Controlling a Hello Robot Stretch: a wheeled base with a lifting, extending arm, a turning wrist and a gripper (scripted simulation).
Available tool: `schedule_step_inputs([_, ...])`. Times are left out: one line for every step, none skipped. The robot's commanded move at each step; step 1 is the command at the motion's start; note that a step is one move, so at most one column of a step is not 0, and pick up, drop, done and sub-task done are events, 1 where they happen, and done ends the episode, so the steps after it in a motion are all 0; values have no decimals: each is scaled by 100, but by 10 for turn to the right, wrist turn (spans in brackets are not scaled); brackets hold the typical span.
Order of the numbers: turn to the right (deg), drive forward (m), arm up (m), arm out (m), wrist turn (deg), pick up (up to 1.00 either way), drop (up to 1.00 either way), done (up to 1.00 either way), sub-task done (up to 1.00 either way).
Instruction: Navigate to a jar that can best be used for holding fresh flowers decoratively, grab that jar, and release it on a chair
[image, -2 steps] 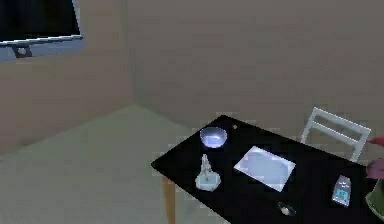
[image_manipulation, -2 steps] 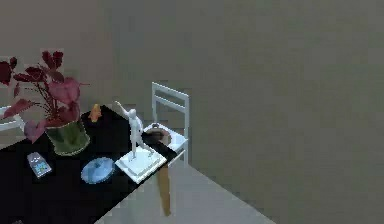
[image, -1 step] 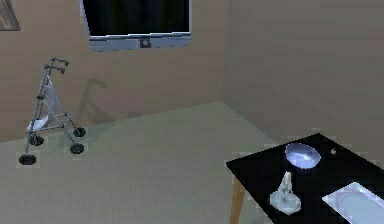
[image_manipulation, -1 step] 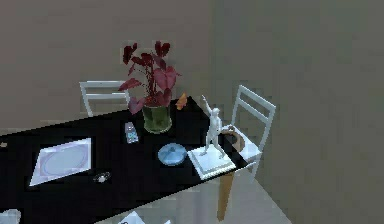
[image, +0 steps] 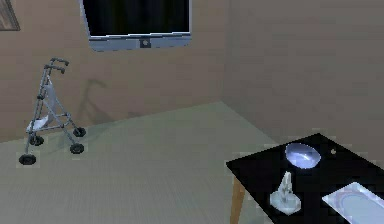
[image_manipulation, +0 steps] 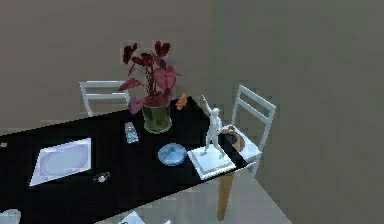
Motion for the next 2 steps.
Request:
schedule_step_inputs([0,0,24,0,0,0,0,0,0])
schedule_step_inputs([0,0,0,40,0,0,0,0,0])
